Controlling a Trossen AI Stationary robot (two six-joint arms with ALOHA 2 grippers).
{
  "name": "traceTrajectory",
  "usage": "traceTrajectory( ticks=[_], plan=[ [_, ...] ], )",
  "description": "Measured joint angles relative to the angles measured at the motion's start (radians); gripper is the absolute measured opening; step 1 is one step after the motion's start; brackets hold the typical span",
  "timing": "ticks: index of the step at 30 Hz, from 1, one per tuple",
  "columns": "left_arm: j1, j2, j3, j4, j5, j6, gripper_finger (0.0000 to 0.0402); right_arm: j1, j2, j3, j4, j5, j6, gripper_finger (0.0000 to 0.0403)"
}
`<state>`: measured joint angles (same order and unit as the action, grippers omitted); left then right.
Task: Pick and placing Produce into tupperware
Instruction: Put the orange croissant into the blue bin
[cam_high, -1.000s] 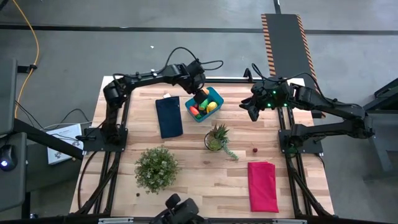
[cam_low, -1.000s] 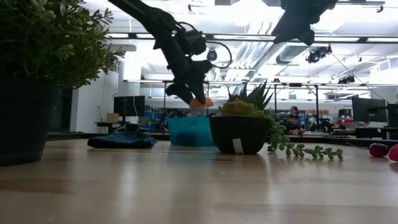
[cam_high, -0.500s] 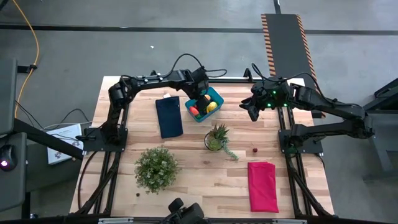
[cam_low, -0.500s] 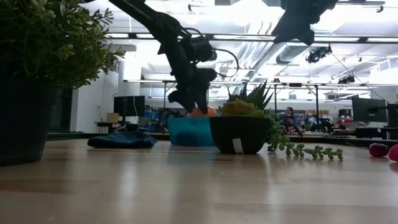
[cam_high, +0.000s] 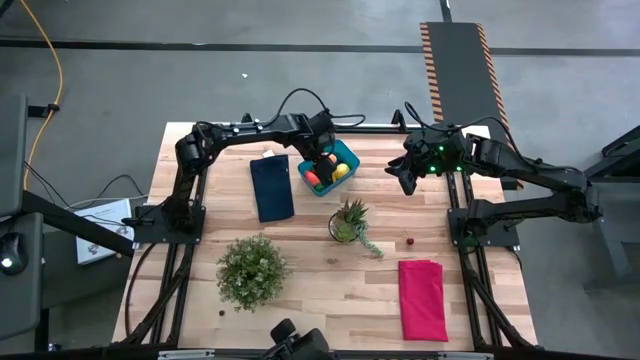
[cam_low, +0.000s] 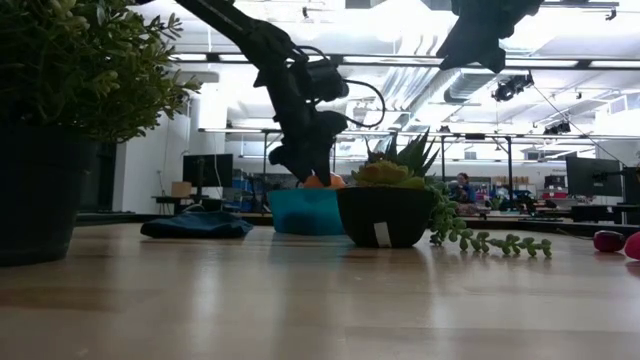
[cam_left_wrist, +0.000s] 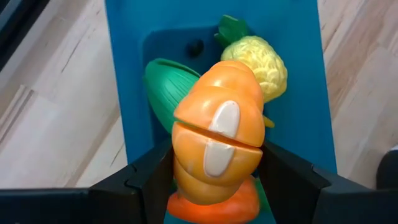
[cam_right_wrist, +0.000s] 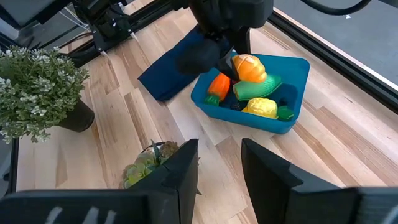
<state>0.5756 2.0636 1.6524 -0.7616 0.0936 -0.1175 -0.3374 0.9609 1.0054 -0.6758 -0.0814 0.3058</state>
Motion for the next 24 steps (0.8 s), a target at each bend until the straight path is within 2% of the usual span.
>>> traceTrajectory(
  ticks=[16,24],
  plan=[
    [0.0,-0.001,0.0,-0.006,0.014,0.013,0.0207,0.0,0.0,0.0,0.0,0.0,0.0,0.0114],
    [0.0,-0.001,0.0,-0.023,0.025,0.009,0.0263,0.0,0.0,0.0,0.0,0.0,0.0,0.0114]
  ],
)
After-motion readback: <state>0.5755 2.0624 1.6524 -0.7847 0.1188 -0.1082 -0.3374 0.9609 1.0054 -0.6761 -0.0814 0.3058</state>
